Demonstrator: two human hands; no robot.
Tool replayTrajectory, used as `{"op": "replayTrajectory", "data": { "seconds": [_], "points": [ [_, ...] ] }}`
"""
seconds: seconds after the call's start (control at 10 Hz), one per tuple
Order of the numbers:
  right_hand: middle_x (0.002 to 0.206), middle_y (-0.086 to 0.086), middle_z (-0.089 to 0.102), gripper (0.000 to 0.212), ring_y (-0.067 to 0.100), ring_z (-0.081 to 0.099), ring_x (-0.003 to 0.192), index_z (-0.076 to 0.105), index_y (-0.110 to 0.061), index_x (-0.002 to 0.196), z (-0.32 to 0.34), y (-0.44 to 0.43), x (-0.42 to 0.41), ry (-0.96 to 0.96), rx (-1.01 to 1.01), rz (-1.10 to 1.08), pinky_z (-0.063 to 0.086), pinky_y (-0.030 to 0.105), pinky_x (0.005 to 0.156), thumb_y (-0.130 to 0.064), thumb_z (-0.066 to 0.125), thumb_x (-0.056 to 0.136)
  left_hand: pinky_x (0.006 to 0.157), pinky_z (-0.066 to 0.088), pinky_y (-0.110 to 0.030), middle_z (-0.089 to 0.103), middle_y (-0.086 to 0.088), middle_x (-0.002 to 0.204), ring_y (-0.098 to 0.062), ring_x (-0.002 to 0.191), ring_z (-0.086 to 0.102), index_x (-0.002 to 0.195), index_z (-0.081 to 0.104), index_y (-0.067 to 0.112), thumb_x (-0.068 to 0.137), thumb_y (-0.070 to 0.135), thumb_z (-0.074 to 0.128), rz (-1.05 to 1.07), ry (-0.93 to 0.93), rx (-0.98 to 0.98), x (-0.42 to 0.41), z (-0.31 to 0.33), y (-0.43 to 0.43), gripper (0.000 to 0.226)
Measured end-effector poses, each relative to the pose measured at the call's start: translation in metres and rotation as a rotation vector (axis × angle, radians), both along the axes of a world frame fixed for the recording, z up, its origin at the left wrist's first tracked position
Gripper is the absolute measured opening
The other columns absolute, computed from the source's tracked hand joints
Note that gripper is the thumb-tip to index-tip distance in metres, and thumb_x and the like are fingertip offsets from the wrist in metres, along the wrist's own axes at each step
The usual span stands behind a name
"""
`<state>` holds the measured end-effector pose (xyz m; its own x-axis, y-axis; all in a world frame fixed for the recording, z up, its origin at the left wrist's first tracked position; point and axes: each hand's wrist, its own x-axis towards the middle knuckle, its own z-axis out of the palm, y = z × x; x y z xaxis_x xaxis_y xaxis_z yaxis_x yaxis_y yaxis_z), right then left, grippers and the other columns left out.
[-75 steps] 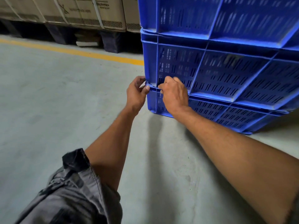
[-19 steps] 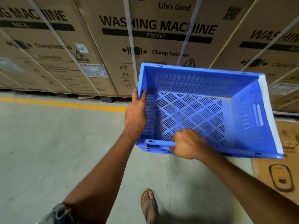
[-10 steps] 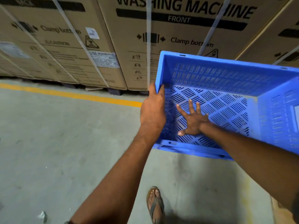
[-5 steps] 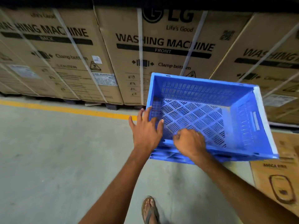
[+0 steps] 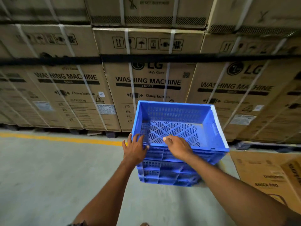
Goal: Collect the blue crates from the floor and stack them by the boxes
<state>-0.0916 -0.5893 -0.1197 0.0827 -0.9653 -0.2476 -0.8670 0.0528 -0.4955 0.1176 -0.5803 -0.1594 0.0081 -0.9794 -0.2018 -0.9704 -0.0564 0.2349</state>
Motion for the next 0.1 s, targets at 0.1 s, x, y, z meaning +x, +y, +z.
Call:
{"op": "replayTrajectory", "data": {
  "seconds": [0.1],
  "points": [
    [0.122, 0.001, 0.069, 0.034, 0.027, 0.065, 0.109, 0.064, -0.030, 0.123, 0.0335, 0.0347, -0.0224, -0.229, -0.052, -0.089, 0.052, 0.037, 0.089, -0.051, 0.046, 0.103, 0.117, 0.017, -0.054, 0.026, 0.005, 0.161, -0.026, 0.152, 0.013, 0.153, 0.028, 0.034, 0.097, 0.053, 0.048, 0.006, 0.018, -0.064, -0.0093, 0.0389, 0.0385, 0.062]
  ]
}}
